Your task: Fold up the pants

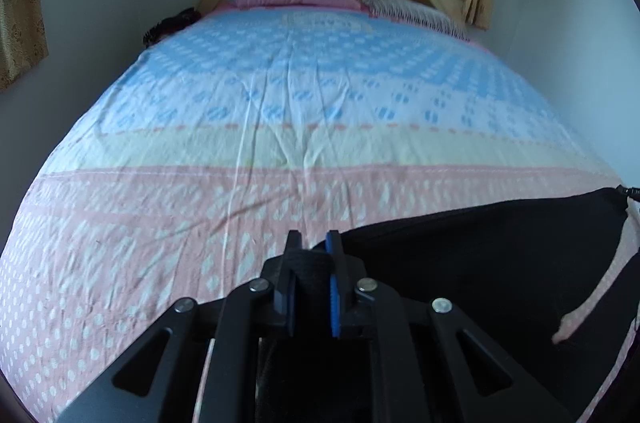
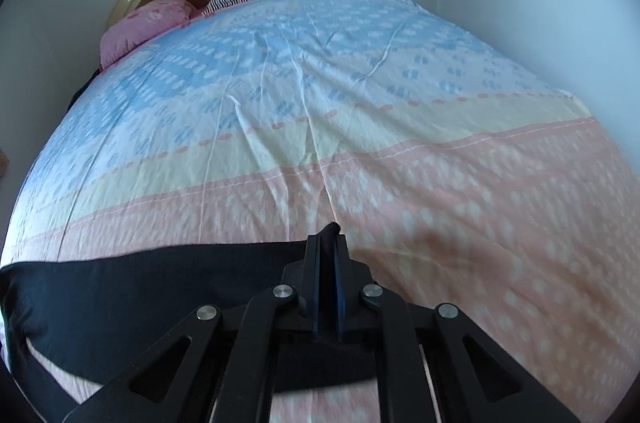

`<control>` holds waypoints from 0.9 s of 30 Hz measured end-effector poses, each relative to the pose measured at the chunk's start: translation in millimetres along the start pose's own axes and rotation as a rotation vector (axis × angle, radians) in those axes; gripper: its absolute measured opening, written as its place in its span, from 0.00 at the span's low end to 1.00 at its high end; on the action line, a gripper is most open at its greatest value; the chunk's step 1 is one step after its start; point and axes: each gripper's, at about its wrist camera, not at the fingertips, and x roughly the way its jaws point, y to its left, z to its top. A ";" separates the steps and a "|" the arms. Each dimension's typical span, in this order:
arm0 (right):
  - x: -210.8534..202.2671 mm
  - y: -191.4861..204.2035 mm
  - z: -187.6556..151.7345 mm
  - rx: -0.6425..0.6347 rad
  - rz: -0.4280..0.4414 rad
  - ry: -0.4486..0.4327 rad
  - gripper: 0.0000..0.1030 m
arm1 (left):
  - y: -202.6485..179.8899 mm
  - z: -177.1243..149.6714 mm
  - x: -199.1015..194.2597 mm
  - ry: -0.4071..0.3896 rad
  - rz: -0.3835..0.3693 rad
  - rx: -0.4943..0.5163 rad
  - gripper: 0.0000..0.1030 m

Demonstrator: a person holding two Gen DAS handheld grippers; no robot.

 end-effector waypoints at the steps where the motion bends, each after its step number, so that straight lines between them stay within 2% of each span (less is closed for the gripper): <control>1: -12.5 -2.0 -5.1 0.002 0.006 -0.015 0.05 | -0.3 -0.2 -8.0 -0.014 -0.008 -0.001 0.12; 10: -102.2 -9.0 -41.1 0.016 0.046 -0.159 0.05 | -4.4 -13.6 -65.0 -0.127 -0.070 -0.016 0.12; 15: -141.4 -21.0 -68.2 0.033 0.067 -0.201 0.05 | 3.4 -32.6 -93.6 -0.169 -0.097 -0.030 0.12; 22: -166.5 -38.2 -119.1 0.050 0.068 -0.183 0.05 | 11.4 -79.2 -116.9 -0.186 -0.129 -0.036 0.12; 27: -165.0 -47.8 -154.1 0.050 0.049 -0.122 0.05 | 16.4 -116.9 -110.0 -0.144 -0.141 -0.039 0.12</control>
